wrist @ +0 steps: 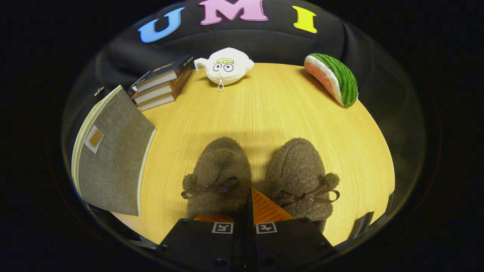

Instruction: Open the storage box then place both shoes into the box .Put the left shoe in first, then the right shoe, with the right side of both shoes facing outward in a uniform manner.

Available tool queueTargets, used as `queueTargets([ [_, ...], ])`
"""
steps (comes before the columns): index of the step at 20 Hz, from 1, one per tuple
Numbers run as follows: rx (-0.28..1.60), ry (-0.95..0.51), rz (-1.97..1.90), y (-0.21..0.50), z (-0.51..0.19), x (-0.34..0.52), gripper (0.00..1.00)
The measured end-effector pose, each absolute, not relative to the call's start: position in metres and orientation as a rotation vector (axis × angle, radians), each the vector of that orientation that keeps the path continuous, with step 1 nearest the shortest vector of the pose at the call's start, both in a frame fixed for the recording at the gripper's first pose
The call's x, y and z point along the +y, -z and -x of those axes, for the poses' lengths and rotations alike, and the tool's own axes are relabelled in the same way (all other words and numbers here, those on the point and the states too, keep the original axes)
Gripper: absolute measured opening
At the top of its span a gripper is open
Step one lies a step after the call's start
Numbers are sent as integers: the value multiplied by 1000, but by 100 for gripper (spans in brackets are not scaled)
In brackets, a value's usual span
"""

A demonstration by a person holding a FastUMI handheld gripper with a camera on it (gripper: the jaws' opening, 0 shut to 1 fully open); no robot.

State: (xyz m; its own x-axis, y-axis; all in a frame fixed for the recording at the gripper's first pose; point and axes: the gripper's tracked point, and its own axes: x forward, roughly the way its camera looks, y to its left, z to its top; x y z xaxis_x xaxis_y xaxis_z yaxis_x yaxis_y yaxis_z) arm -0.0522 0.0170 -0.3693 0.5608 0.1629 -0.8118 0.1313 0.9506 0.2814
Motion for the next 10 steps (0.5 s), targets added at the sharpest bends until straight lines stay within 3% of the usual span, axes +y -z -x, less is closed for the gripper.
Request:
queueTargets([
  [10,932,-3,-440,251,35,38,7],
])
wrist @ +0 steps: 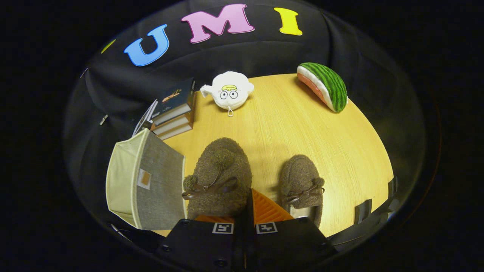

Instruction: Open the storage box then place both shoes into the box .Put the left shoe in first, then the right shoe, with the right side of both shoes facing outward in a uniform manner.

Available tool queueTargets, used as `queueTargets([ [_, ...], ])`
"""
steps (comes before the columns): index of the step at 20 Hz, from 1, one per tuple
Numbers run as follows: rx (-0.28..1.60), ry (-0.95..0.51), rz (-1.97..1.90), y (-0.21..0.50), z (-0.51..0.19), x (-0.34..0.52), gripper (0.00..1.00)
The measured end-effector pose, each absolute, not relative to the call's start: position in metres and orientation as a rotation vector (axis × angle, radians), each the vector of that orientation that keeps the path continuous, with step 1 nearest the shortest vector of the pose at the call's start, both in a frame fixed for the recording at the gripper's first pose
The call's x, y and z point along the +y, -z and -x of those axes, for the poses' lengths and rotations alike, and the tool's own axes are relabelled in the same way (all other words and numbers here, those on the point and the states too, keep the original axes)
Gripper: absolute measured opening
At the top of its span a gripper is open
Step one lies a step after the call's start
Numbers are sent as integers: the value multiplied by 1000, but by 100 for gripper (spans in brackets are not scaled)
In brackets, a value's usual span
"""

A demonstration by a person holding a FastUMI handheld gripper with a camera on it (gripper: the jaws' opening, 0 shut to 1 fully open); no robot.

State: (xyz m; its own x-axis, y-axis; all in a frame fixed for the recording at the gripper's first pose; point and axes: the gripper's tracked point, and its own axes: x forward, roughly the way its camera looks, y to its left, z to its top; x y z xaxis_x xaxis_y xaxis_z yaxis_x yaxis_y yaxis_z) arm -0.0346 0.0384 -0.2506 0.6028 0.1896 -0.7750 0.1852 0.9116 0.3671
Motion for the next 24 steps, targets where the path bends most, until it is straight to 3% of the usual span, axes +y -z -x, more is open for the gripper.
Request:
queueTargets([
  [10,882,-190,-415,142,-10,174,7],
  [17,946,-201,-413,159,-20,263,8],
  [24,1001,-181,-412,185,-27,301,8],
])
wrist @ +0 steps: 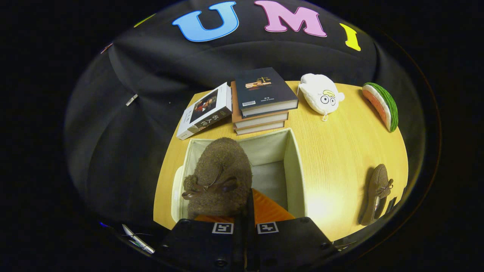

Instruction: Open the storage box then place both shoes into the box .Put the left shoe in first, then the right shoe, with the right side of both shoes facing outward in a uniform manner.

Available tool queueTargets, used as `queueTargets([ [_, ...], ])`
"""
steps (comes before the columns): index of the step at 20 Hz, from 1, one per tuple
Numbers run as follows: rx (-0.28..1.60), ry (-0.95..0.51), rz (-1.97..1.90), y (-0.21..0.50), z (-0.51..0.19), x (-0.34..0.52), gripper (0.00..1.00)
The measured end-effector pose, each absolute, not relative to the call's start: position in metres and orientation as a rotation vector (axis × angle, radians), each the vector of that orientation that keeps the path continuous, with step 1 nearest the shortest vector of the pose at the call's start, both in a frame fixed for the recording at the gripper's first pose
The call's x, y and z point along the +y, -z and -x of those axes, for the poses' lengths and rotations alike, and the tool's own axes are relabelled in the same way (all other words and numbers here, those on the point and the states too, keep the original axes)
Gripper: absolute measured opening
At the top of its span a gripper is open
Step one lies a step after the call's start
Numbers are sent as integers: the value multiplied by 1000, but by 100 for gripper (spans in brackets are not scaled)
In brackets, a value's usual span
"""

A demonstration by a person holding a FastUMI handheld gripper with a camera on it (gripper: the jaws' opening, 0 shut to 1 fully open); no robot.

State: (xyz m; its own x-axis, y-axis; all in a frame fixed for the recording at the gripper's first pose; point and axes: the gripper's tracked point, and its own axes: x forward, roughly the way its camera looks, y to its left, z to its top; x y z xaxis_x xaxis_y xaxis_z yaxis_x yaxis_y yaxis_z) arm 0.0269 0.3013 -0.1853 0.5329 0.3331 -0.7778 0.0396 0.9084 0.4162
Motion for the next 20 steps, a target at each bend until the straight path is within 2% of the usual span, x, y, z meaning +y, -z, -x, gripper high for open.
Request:
queueTargets([
  [11,1044,-186,-459,197,-31,329,10],
  [17,1096,-298,-468,202,-9,347,30],
  [19,1092,-337,-501,198,-7,351,41],
  [20,1081,-347,-512,192,-7,348,51],
])
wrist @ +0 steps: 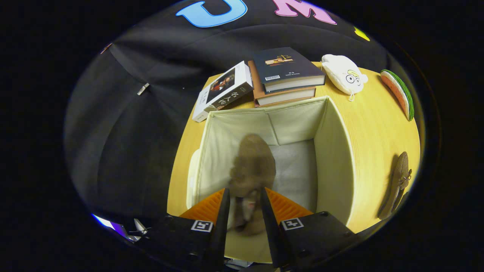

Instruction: Open the storage box then place both shoes into the box .Put the left shoe in first, then the right shoe, with the right side of both shoes facing outward in a uniform manner.

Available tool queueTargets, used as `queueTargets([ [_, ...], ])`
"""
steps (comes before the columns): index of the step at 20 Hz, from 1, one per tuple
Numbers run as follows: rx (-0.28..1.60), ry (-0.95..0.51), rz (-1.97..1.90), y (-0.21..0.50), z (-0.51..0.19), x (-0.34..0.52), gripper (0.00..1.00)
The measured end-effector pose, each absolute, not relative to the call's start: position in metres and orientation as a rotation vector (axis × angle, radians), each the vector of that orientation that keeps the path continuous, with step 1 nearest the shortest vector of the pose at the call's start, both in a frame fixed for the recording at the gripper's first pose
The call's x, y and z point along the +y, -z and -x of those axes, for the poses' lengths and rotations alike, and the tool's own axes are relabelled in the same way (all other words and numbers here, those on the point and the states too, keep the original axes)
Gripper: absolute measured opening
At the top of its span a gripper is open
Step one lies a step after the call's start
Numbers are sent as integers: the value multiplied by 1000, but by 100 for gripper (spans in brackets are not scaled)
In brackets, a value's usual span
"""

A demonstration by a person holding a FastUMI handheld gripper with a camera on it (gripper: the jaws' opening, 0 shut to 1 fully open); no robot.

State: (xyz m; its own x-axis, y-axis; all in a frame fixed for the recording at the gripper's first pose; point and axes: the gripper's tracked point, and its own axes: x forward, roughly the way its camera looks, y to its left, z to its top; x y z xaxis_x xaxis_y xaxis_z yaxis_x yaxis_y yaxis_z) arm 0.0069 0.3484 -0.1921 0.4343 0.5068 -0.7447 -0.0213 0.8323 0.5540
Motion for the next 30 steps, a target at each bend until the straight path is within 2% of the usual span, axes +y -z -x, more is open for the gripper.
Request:
queueTargets([
  [4,1031,-366,-536,177,-9,329,64],
  [10,867,-348,-537,154,-16,256,65],
  [17,727,-254,-441,154,-2,118,68],
  [22,762,-178,-390,193,40,26,90],
  [30,937,-17,-401,290,115,-67,92],
])
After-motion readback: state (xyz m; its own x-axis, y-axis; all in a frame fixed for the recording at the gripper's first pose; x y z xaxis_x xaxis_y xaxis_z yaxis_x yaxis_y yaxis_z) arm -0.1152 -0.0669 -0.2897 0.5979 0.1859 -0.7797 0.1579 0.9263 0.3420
